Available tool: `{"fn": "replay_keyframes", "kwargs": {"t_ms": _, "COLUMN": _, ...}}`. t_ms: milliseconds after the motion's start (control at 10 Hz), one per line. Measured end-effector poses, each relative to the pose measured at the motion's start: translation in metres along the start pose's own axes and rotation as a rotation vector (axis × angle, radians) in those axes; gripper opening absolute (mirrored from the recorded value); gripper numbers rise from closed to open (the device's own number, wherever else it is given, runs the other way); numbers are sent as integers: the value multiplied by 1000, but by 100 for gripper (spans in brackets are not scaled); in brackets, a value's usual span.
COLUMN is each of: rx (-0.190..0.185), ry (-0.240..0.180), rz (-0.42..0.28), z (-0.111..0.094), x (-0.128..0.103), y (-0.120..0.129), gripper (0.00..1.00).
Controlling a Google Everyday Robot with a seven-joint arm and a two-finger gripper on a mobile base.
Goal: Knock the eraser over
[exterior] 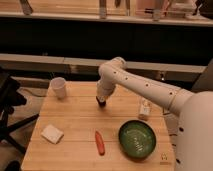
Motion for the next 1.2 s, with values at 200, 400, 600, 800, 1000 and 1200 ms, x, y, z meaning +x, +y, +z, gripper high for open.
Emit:
{"fn": "replay_keyframes", "kwargs": {"t_ms": 200, "rx": -14, "ry": 4, "rz": -1, "z": 1, "x": 0, "y": 3, "gripper": 5}}
{"fn": "replay_keyframes", "kwargs": {"t_ms": 400, "rx": -15, "ry": 4, "rz": 0, "z": 2, "x": 1, "y": 3, "gripper": 5}}
{"fn": "replay_keyframes", "kwargs": {"t_ms": 600, "rx": -28, "ry": -7, "rz": 0, "z": 5, "x": 2, "y": 6, "gripper": 5}}
{"fn": "replay_keyframes", "kwargs": {"t_ms": 800, "rx": -28, "ry": -5, "rz": -1, "z": 8, "x": 11, "y": 13, "gripper": 5}}
{"fn": "replay_keyframes", "kwargs": {"t_ms": 1000, "rx": -20, "ry": -7, "rz": -9, "z": 4, "x": 3, "y": 5, "gripper": 5}}
{"fn": "replay_keyframes", "kwargs": {"t_ms": 1200, "rx": -17, "ry": -9, "rz": -5, "z": 2, "x": 3, "y": 4, "gripper": 5}}
